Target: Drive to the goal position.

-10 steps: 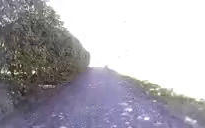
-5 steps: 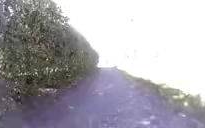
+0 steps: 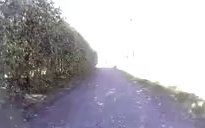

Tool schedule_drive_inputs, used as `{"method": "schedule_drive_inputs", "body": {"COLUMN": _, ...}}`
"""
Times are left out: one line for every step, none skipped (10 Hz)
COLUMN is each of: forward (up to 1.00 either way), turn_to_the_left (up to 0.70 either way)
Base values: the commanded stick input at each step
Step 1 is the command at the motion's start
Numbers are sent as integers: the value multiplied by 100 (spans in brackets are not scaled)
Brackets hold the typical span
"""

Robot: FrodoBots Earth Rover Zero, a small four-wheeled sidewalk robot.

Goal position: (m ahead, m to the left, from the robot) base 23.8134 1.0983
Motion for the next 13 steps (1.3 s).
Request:
{"method": "schedule_drive_inputs", "body": {"forward": 100, "turn_to_the_left": 0}}
{"method": "schedule_drive_inputs", "body": {"forward": 100, "turn_to_the_left": 0}}
{"method": "schedule_drive_inputs", "body": {"forward": 100, "turn_to_the_left": 0}}
{"method": "schedule_drive_inputs", "body": {"forward": 100, "turn_to_the_left": 0}}
{"method": "schedule_drive_inputs", "body": {"forward": 100, "turn_to_the_left": 0}}
{"method": "schedule_drive_inputs", "body": {"forward": 100, "turn_to_the_left": 0}}
{"method": "schedule_drive_inputs", "body": {"forward": 100, "turn_to_the_left": 0}}
{"method": "schedule_drive_inputs", "body": {"forward": 100, "turn_to_the_left": 0}}
{"method": "schedule_drive_inputs", "body": {"forward": 100, "turn_to_the_left": 0}}
{"method": "schedule_drive_inputs", "body": {"forward": 100, "turn_to_the_left": 0}}
{"method": "schedule_drive_inputs", "body": {"forward": 100, "turn_to_the_left": 0}}
{"method": "schedule_drive_inputs", "body": {"forward": 100, "turn_to_the_left": 0}}
{"method": "schedule_drive_inputs", "body": {"forward": 100, "turn_to_the_left": 0}}
